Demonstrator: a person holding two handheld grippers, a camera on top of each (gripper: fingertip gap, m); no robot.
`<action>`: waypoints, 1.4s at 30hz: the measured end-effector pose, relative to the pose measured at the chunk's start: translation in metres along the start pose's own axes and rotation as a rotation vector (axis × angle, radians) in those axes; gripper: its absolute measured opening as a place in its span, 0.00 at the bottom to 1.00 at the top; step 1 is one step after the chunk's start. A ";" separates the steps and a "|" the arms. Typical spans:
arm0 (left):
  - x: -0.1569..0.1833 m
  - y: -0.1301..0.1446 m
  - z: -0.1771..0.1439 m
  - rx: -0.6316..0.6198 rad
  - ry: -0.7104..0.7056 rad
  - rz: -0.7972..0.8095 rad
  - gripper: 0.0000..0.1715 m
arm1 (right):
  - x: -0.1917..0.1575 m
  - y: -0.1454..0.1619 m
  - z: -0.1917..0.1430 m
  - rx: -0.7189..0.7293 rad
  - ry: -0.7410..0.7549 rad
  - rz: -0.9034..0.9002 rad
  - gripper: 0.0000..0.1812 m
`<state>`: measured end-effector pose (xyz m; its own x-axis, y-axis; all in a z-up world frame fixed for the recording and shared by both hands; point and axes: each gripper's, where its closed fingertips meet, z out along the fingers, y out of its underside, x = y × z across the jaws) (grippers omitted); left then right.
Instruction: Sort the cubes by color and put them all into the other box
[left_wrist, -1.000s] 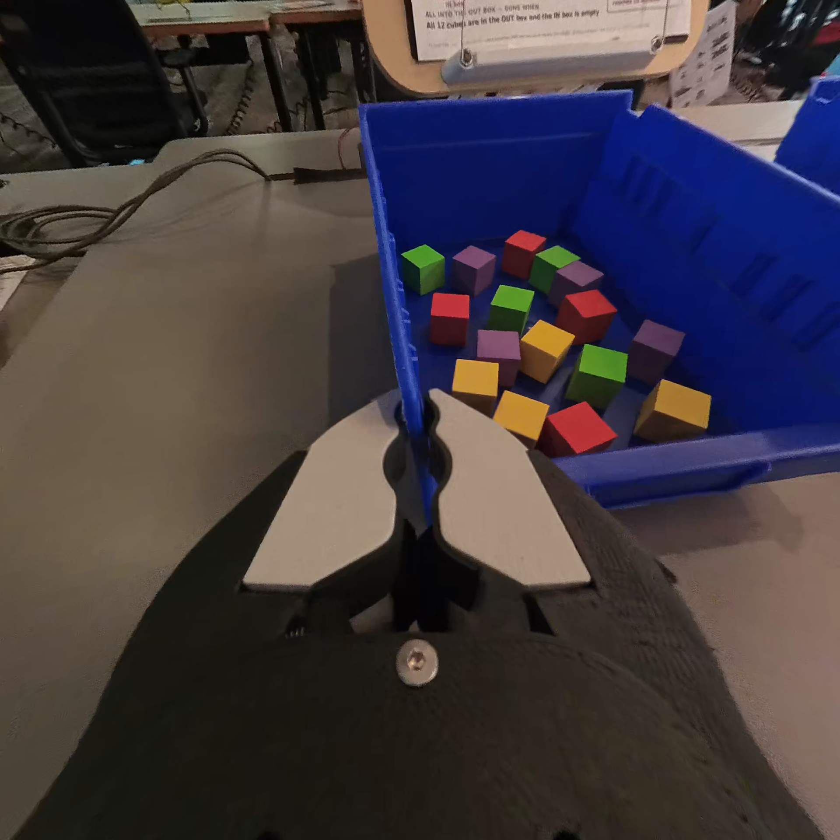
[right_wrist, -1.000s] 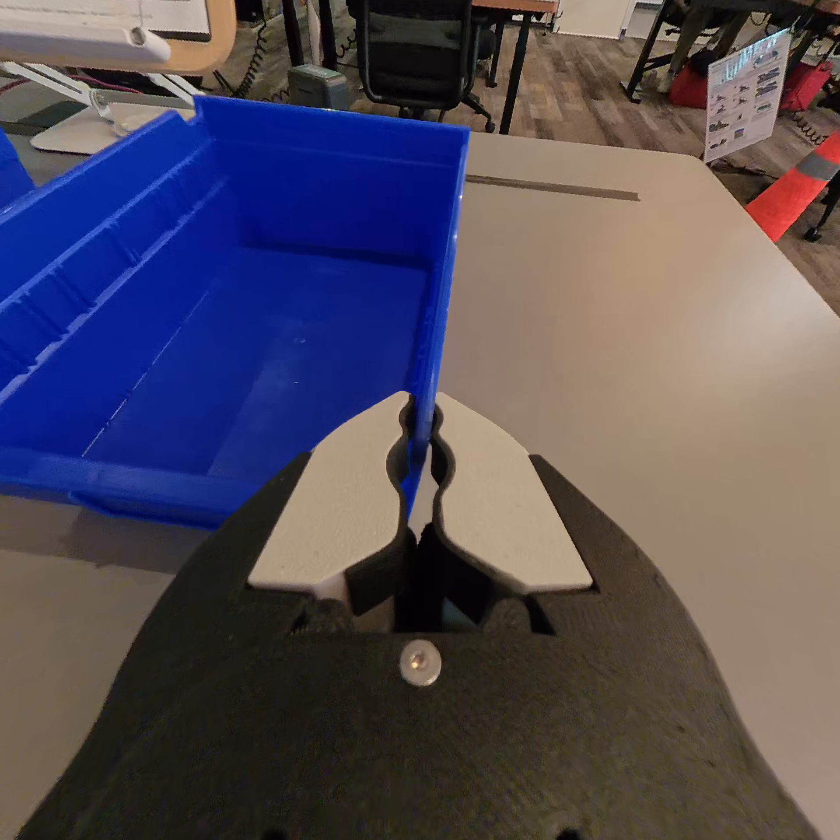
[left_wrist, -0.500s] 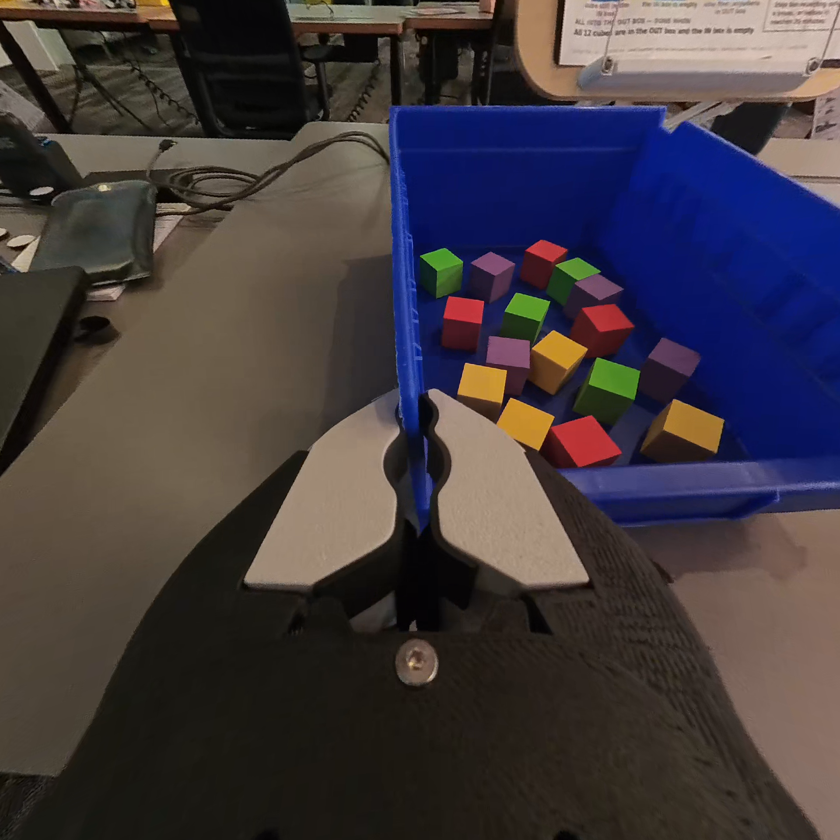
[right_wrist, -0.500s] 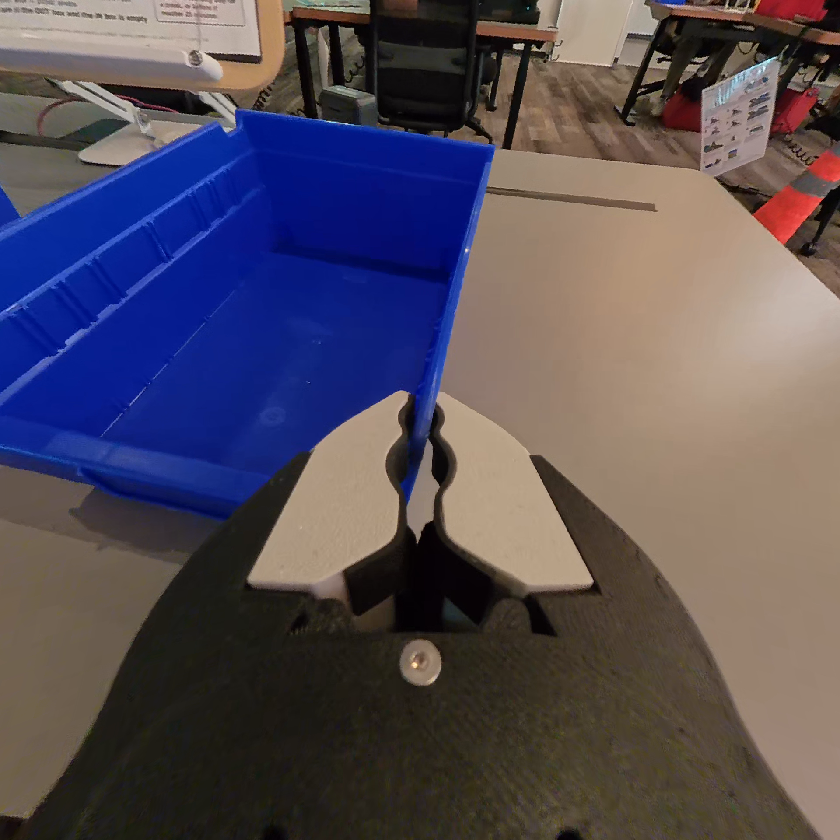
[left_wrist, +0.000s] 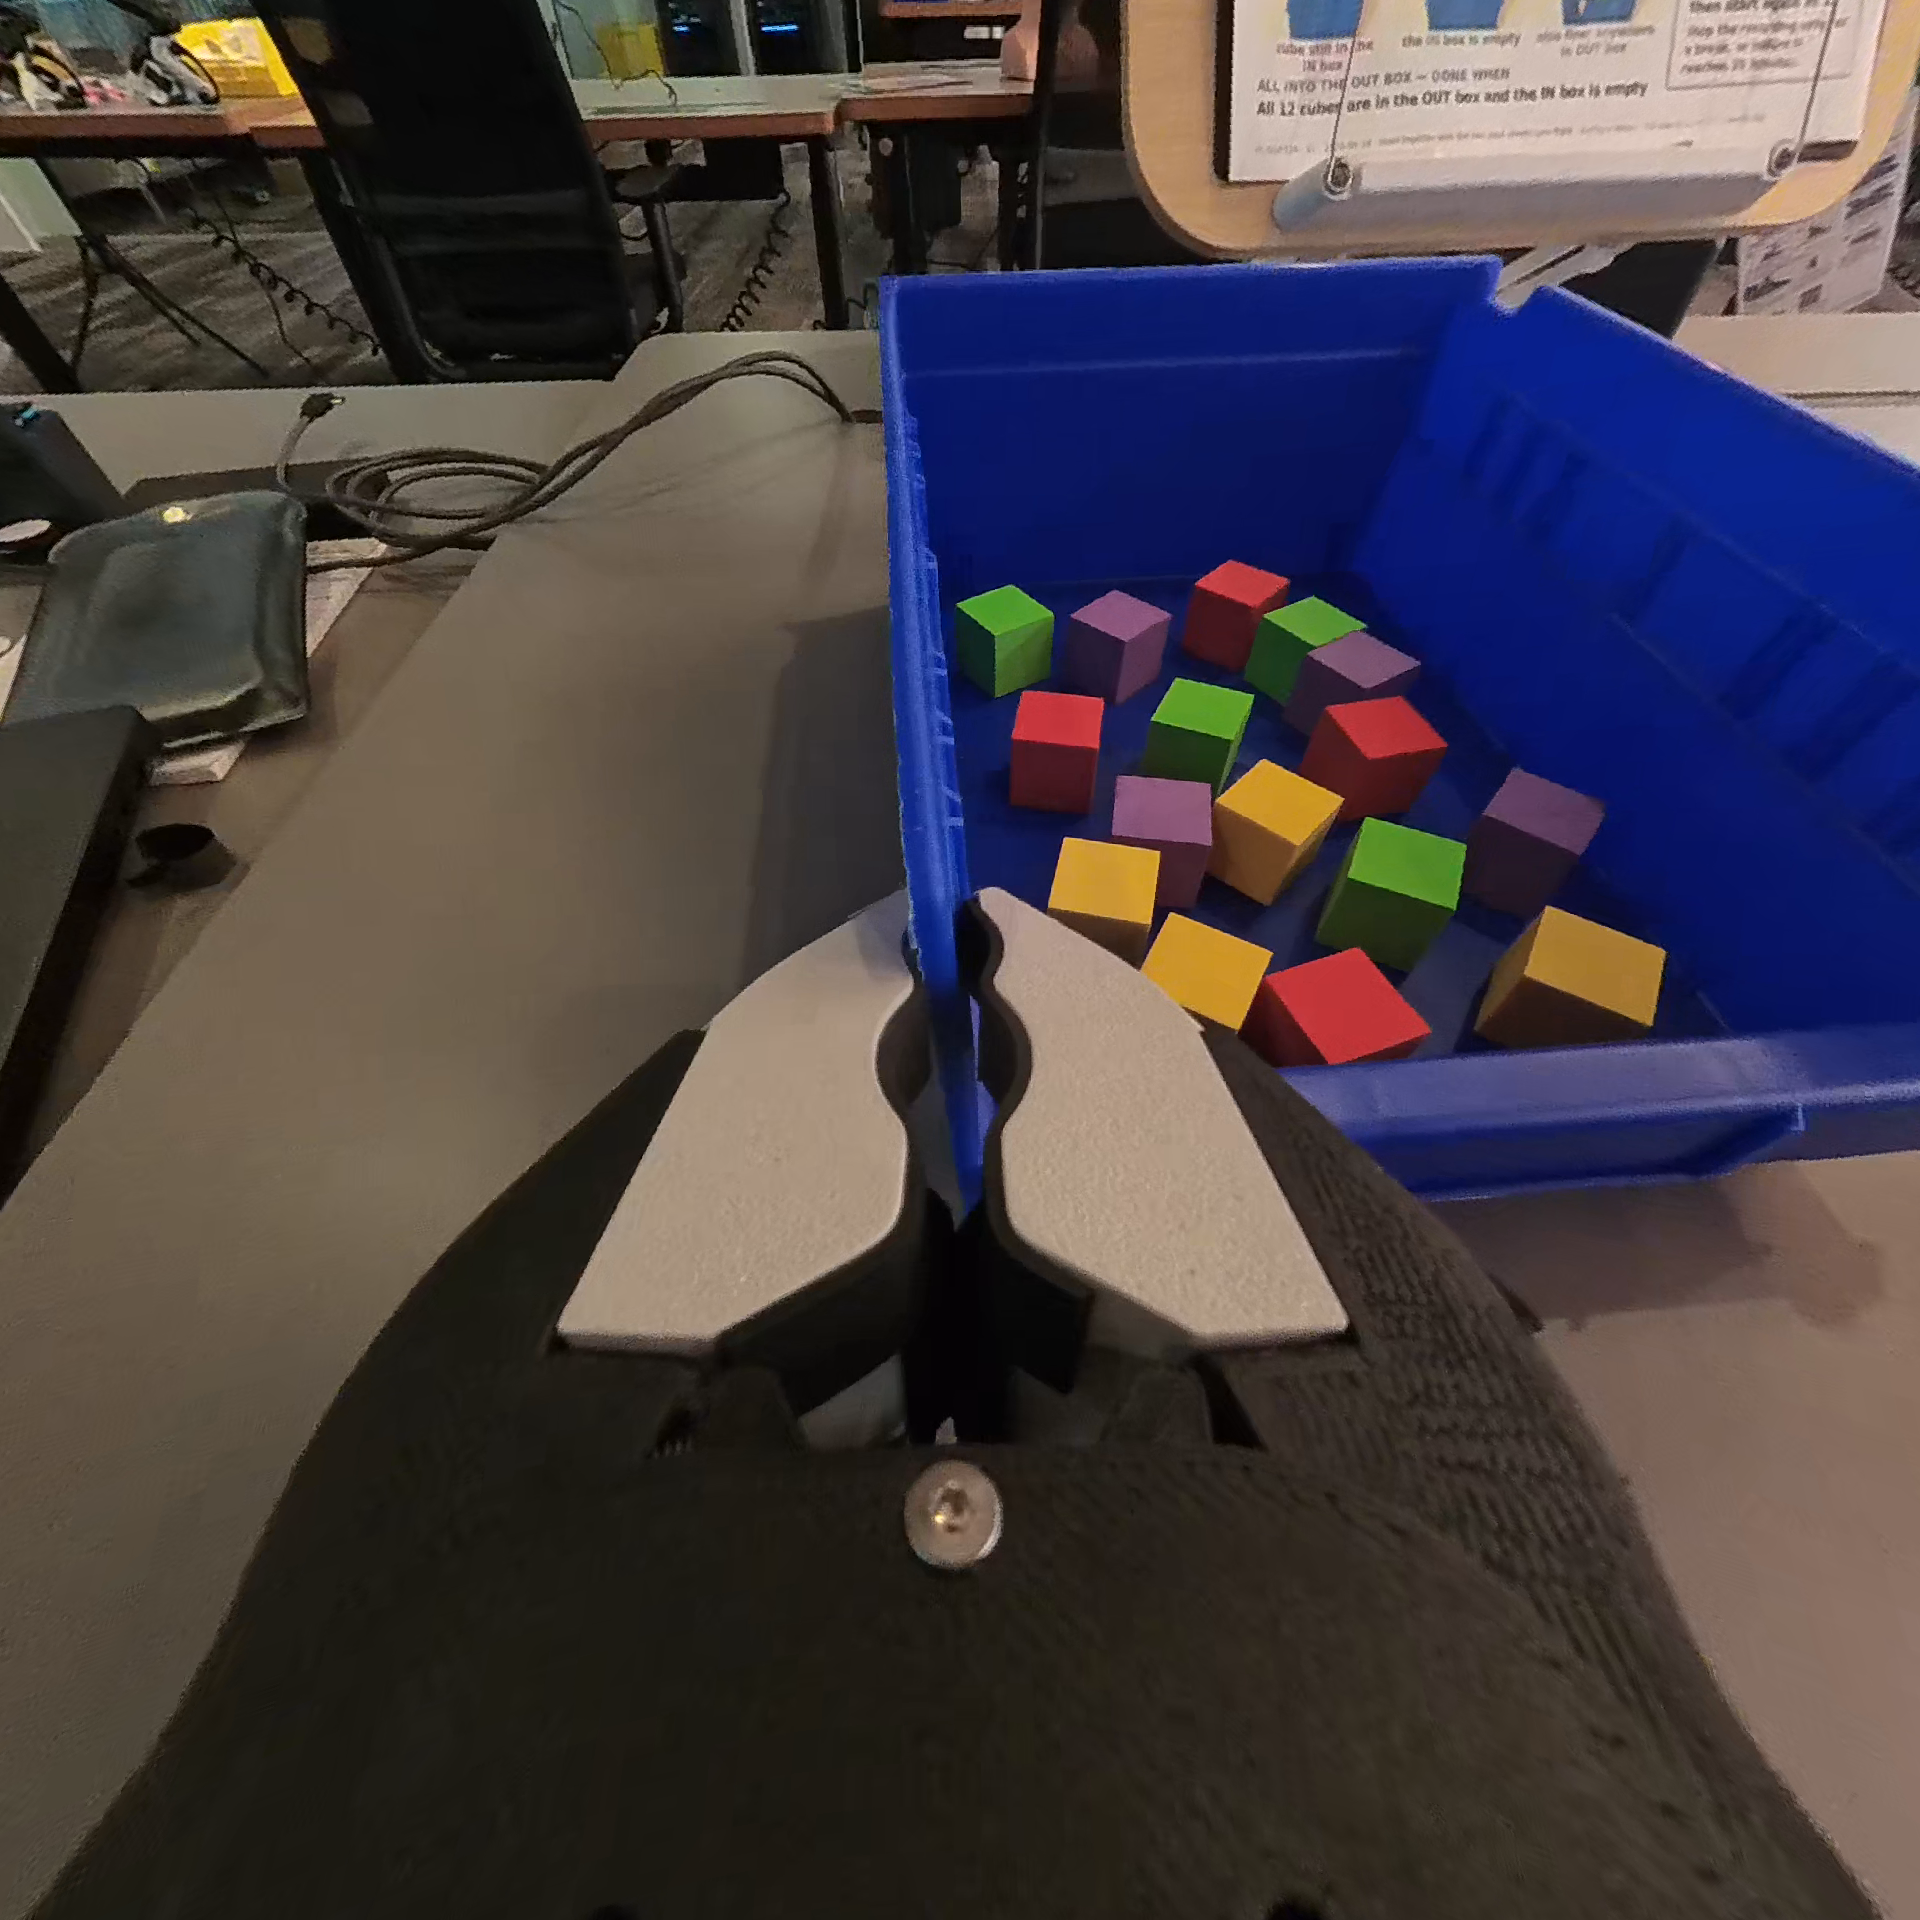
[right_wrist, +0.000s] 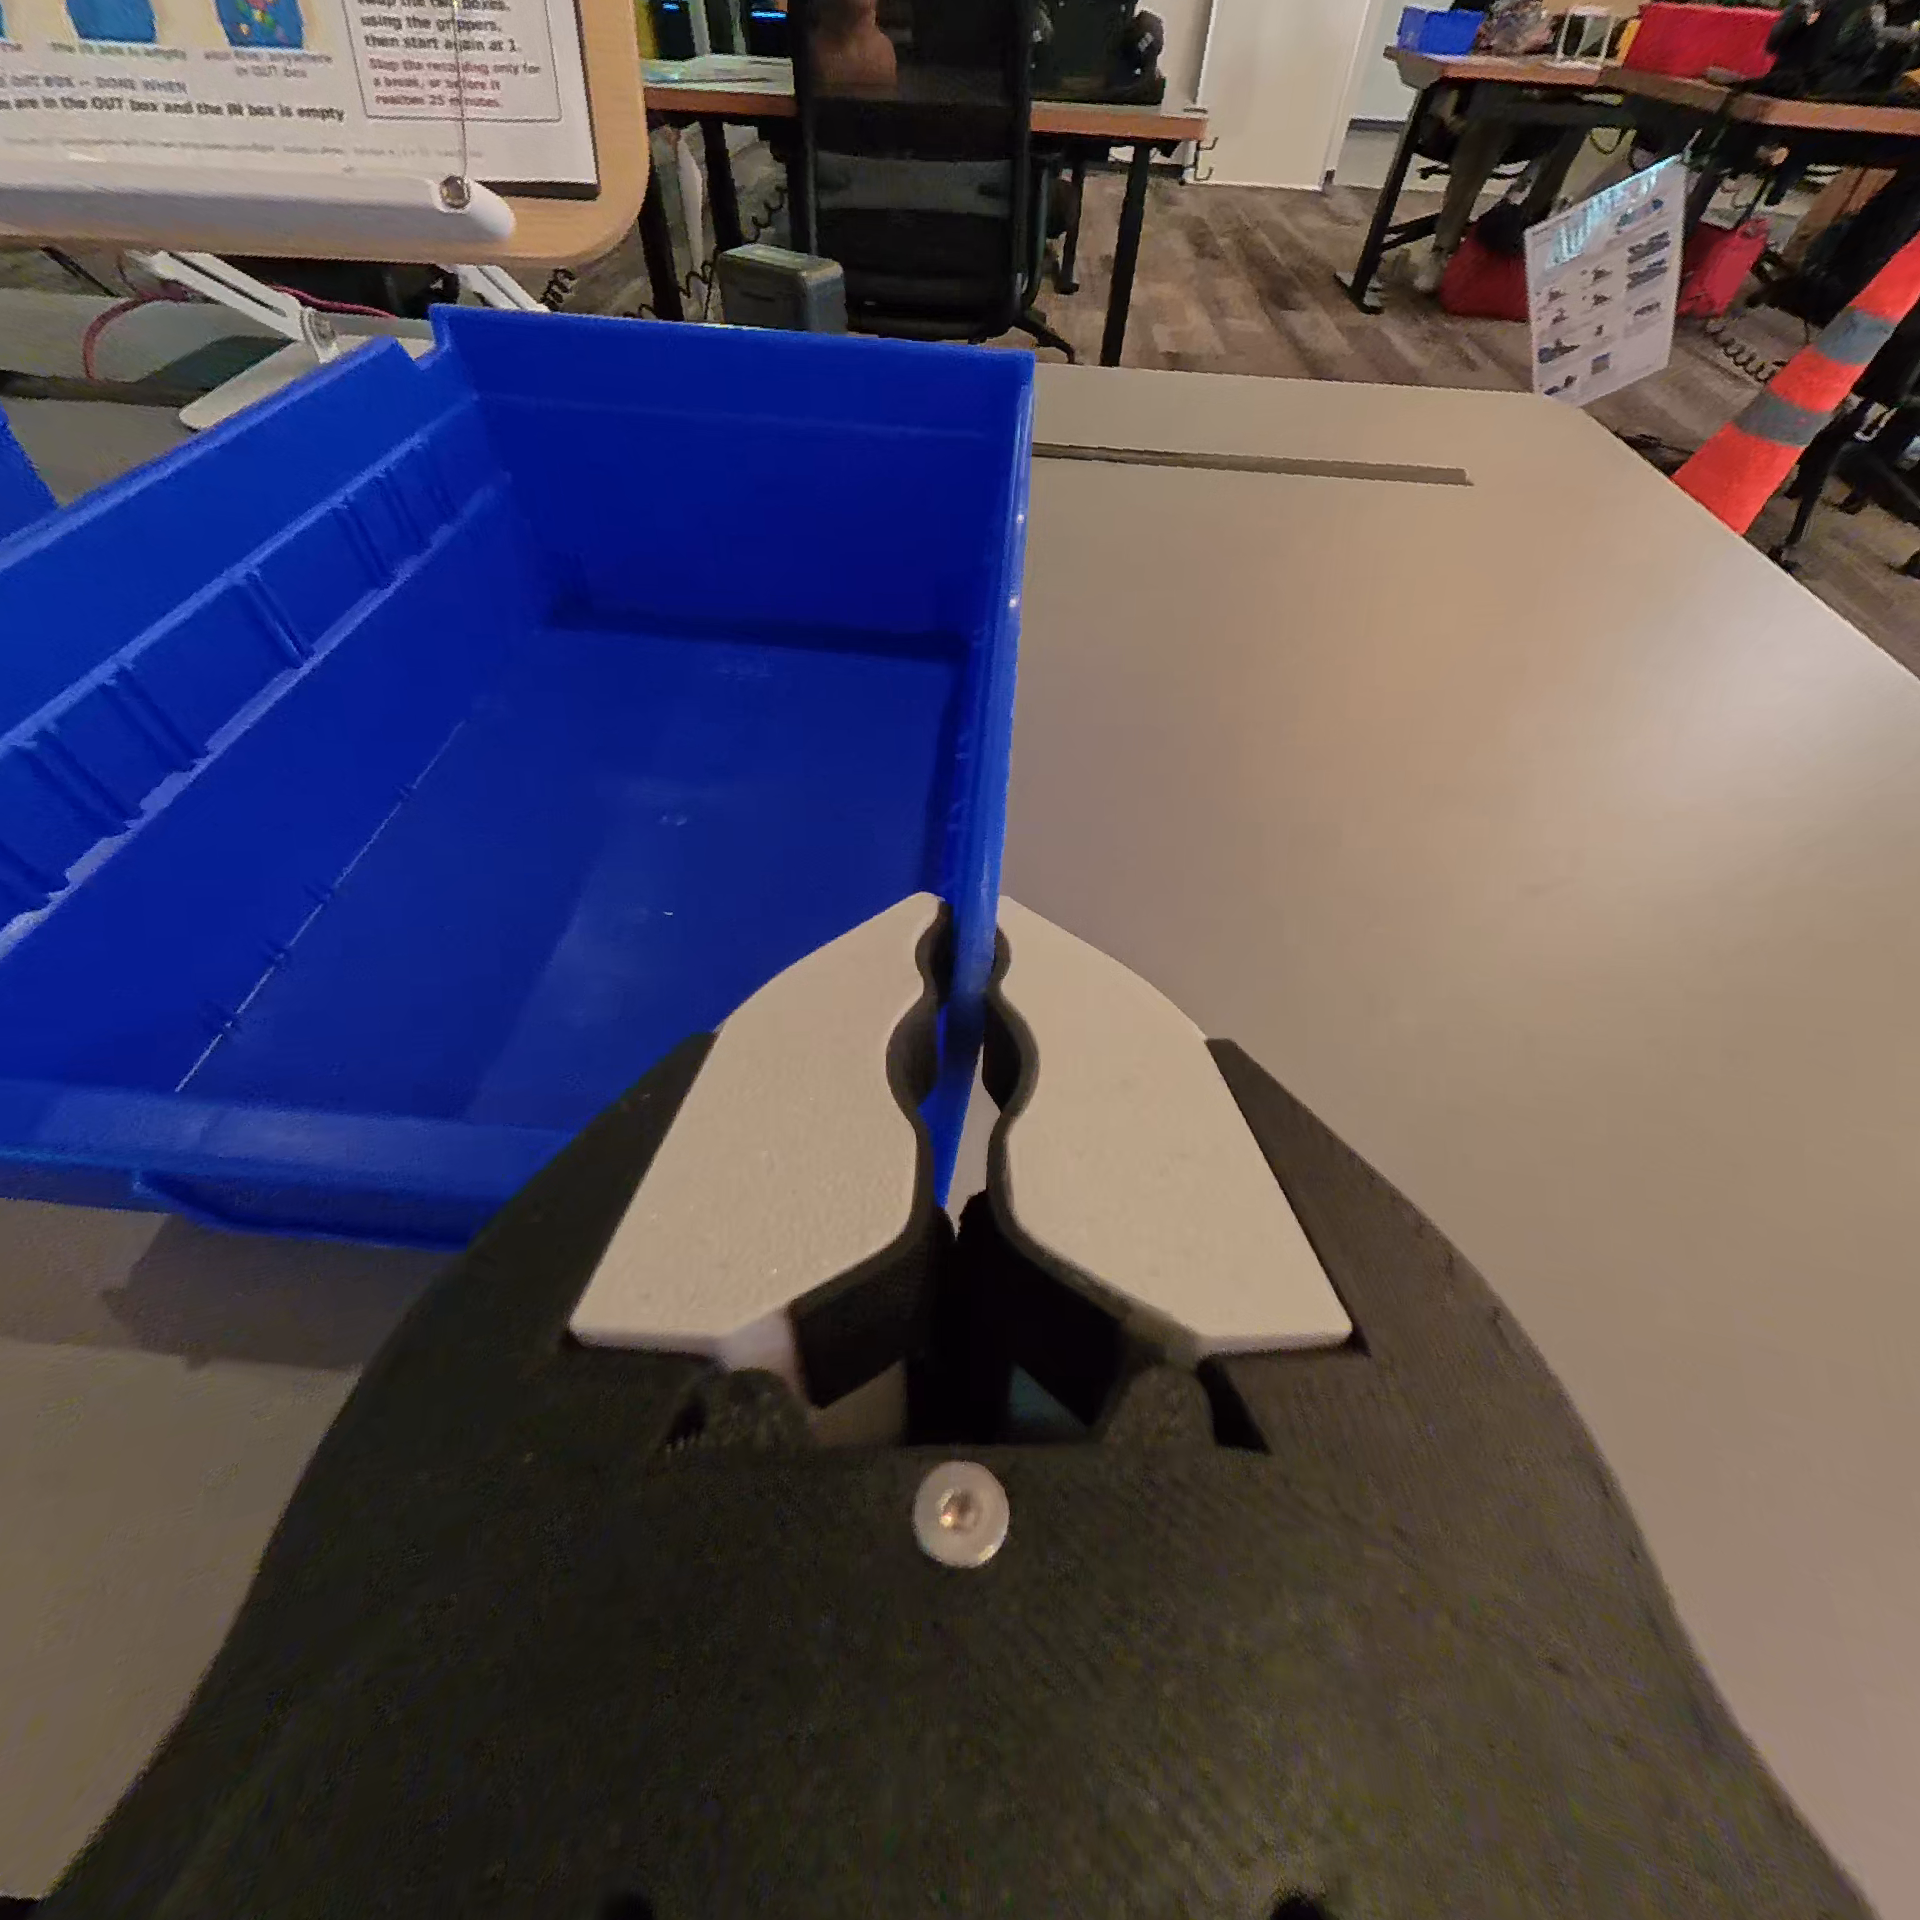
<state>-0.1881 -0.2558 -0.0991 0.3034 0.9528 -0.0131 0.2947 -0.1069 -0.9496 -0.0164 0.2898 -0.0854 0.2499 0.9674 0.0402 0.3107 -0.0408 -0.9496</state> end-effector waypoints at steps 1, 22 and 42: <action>0.000 0.000 0.001 -0.004 0.009 -0.003 0.02 | 0.000 0.000 0.000 0.000 0.006 0.000 0.02; -0.003 0.003 -0.008 -0.009 0.056 -0.002 0.02 | 0.010 -0.003 0.008 0.017 0.034 0.027 0.02; -0.002 -0.053 -0.047 0.150 0.078 0.089 0.40 | 0.042 -0.043 -0.034 0.150 0.065 -0.018 0.27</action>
<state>-0.1613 -0.2653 -0.0337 0.3932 0.9160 -0.0799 0.1276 -0.1404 -0.9818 0.0117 0.3237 -0.0320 0.3057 0.9493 0.0733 0.1766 0.0191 -0.9841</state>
